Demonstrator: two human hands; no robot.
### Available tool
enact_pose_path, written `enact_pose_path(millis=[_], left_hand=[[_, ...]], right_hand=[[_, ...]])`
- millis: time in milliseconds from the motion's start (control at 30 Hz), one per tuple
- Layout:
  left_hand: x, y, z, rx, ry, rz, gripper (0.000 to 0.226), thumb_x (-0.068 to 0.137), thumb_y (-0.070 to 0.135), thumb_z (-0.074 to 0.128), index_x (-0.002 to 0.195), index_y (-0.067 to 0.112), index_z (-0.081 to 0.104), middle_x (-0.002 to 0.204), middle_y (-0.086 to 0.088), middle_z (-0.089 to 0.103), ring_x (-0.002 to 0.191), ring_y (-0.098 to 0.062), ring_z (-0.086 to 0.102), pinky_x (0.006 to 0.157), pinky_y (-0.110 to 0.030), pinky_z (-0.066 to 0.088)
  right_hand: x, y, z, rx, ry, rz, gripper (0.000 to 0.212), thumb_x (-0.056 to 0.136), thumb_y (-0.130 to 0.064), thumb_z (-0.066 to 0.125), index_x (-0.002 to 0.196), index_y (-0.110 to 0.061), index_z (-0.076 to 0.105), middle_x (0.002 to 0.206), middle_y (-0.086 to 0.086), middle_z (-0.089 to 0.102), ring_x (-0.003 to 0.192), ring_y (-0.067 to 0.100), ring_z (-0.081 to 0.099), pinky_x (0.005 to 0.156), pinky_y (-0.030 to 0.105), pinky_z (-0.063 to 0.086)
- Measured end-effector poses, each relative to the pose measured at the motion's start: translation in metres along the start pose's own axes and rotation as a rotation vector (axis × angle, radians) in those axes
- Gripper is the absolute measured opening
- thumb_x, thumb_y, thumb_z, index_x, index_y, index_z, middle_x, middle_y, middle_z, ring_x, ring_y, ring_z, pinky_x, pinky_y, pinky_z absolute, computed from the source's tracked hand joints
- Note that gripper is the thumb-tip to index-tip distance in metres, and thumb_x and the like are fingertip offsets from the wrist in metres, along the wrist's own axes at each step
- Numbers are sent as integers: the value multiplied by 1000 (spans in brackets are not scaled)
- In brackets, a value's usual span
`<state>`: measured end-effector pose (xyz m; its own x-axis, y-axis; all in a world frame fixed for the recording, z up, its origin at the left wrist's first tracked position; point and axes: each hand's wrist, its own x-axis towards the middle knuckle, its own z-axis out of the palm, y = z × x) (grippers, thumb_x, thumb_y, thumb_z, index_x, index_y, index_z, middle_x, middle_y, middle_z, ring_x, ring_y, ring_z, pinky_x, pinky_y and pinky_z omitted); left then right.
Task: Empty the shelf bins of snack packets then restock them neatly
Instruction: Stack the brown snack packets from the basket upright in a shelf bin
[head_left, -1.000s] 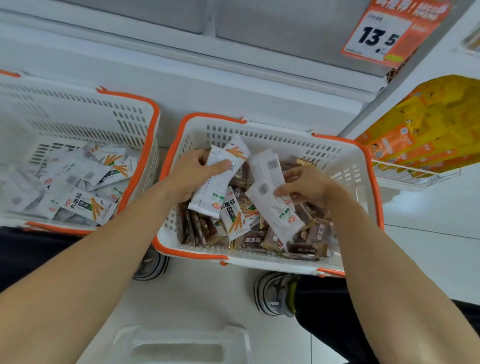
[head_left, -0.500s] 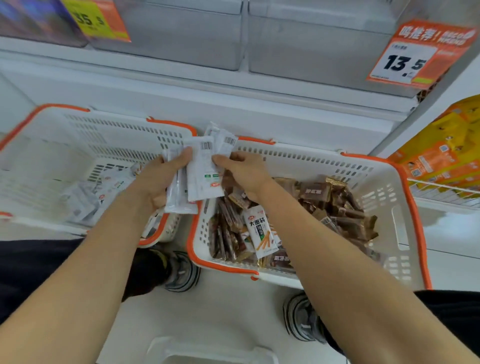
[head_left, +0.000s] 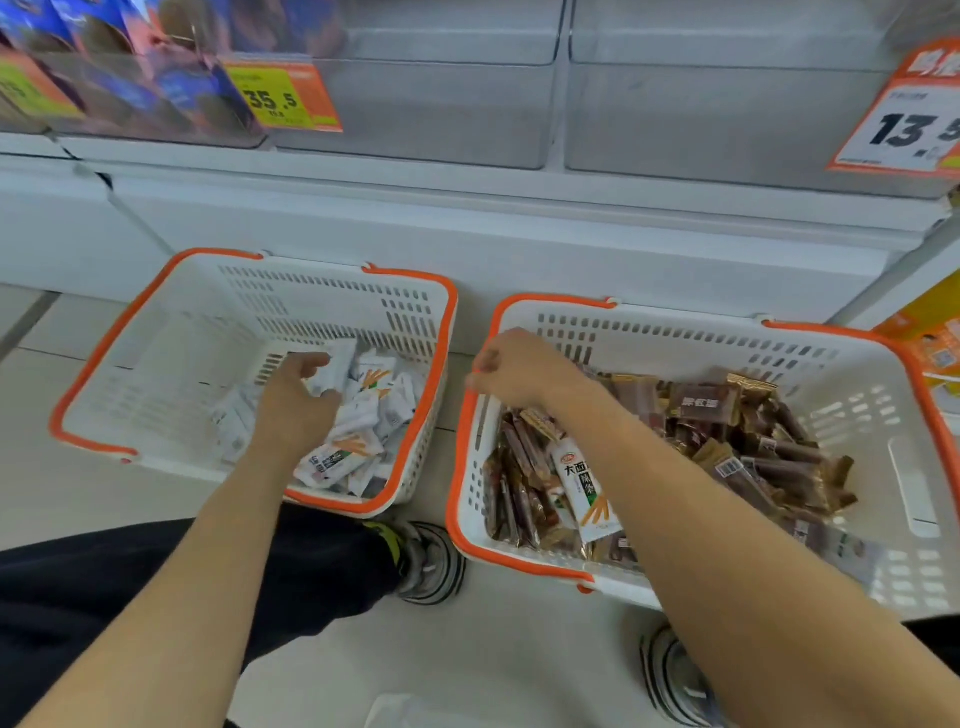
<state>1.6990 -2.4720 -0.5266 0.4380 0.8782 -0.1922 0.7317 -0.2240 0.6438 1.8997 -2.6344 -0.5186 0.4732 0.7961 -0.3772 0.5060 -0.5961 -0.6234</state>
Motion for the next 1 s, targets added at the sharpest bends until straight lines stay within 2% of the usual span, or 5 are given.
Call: enact_pose_path(millis=[133, 233, 567, 833, 1000], left_hand=[[-31, 48, 39, -46, -12, 244, 20, 92, 6, 59, 108, 15, 67, 106, 2, 68, 96, -7, 60, 84, -18, 45], [-49, 78, 71, 47, -332, 438, 10, 97, 18, 61, 105, 21, 66, 95, 13, 64, 85, 5, 58, 74, -8, 44], [-67, 56, 178, 736, -810, 529, 105, 77, 43, 79, 159, 31, 14, 166, -4, -2, 151, -38, -2, 123, -53, 17], [-71, 43, 197, 779, -659, 578, 86, 72, 53, 82, 147, 33, 45, 161, -5, 17, 148, -41, -2, 121, -52, 16], [-75, 40, 211, 510, -399, 566, 46, 88, 36, 72, 131, 23, 63, 146, -6, 43, 140, -33, 19, 118, -45, 28]], right_hand=[[-1, 74, -18, -37, 32, 248, 32, 84, -26, 76, 102, 0, 75, 107, 14, 74, 98, 30, 69, 94, 44, 55], [-11, 113, -4, -32, -79, 432, 44, 79, -28, 85, 108, -2, 65, 112, 11, 69, 102, 29, 66, 90, 40, 57], [-47, 170, 78, 35, 97, 329, 89, 68, -35, 92, 140, -17, 43, 139, 7, 50, 127, 30, 47, 101, 44, 48], [-60, 178, 92, 72, 238, 542, 91, 69, -38, 91, 139, -8, 40, 143, 15, 38, 135, 36, 38, 112, 46, 39], [-65, 175, 91, 419, 212, 598, 75, 74, -12, 88, 132, -12, 40, 109, 4, 60, 98, 23, 60, 77, 31, 50]])
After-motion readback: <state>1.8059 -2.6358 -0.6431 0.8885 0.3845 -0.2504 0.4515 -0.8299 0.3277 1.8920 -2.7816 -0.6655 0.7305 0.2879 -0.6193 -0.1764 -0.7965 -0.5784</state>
